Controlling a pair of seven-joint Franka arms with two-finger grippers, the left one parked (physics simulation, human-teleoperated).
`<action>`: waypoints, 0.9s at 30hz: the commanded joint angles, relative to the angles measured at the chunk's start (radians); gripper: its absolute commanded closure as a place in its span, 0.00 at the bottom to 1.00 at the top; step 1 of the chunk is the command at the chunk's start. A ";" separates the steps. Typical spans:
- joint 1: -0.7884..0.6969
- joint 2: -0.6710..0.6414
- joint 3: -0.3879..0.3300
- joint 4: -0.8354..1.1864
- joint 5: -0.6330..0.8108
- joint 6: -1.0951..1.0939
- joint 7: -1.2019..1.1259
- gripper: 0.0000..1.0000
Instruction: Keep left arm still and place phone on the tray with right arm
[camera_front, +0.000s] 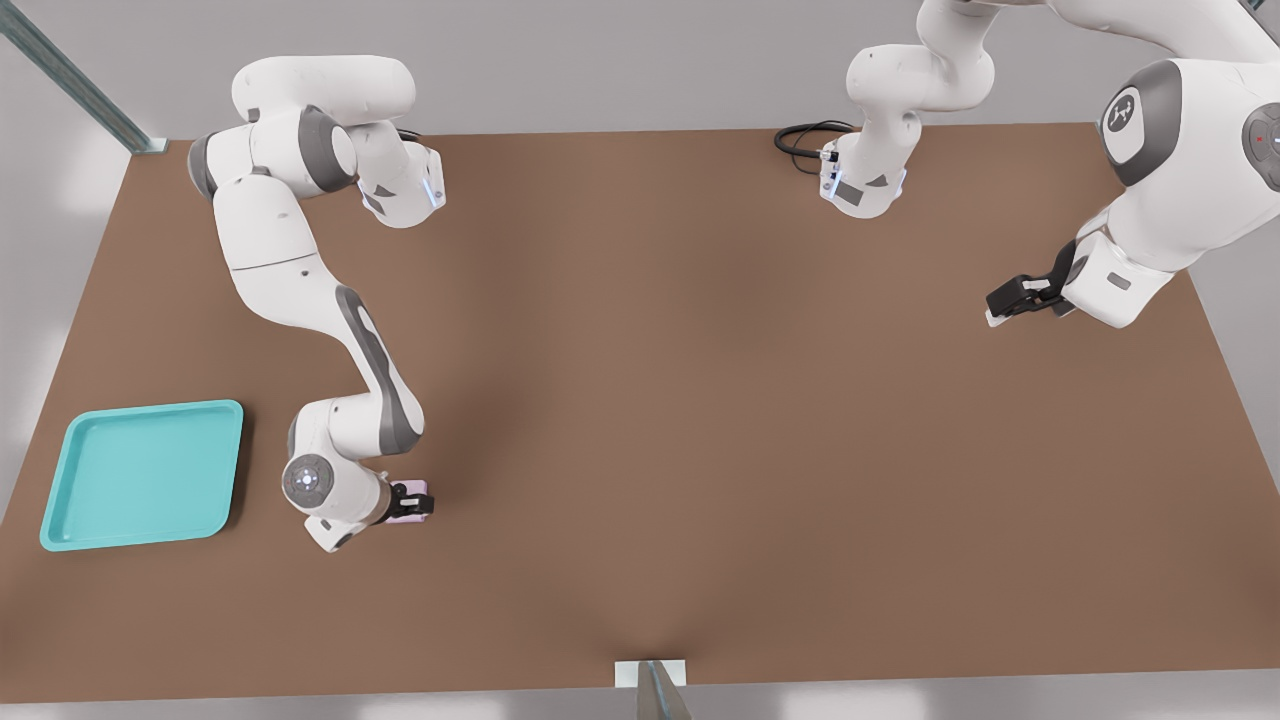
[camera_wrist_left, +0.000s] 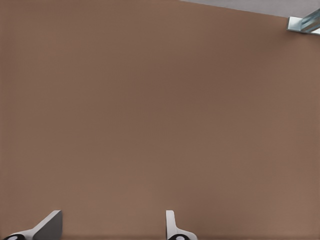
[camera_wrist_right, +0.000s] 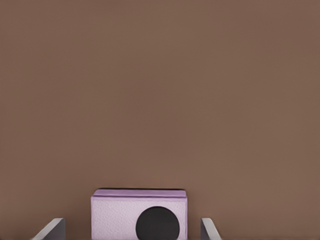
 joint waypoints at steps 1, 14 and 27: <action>-0.001 -0.001 0.000 -0.012 0.001 0.016 0.039 0.00; 0.000 0.000 0.000 -0.052 0.001 0.050 0.048 0.07; -0.138 -0.124 0.002 -0.064 -0.001 -0.081 -0.140 0.29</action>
